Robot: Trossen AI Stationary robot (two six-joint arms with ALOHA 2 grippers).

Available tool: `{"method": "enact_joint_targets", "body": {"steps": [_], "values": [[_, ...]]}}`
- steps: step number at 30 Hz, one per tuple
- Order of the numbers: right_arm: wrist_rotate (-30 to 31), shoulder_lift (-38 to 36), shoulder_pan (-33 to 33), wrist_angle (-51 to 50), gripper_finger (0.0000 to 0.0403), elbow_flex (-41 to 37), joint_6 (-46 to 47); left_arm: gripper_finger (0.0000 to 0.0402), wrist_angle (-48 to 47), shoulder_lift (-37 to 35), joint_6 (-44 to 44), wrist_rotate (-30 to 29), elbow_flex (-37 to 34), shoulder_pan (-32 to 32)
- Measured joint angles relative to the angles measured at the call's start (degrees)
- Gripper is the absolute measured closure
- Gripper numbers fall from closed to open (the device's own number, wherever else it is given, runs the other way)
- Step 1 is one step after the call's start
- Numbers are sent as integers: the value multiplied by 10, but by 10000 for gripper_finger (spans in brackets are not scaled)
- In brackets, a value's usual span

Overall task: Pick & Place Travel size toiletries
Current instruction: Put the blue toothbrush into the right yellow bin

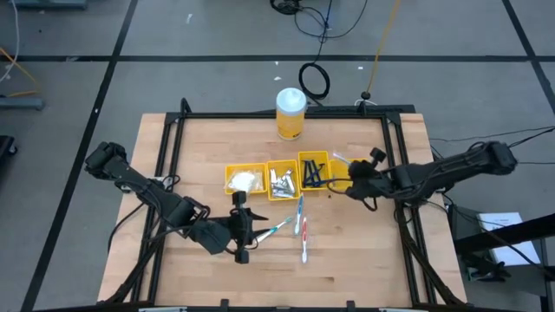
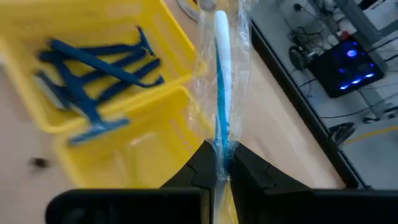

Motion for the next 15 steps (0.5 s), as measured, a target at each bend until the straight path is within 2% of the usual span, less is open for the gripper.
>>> {"method": "enact_joint_targets", "body": {"steps": [8, 15], "values": [[-41, 0, -50, 116, 377, -78, -35, 277, -3, 0, 0, 0, 0, 0], [-43, 0, -59, 159, 328, -91, -33, 277, -3, 0, -1, 0, 0, 0]]}}
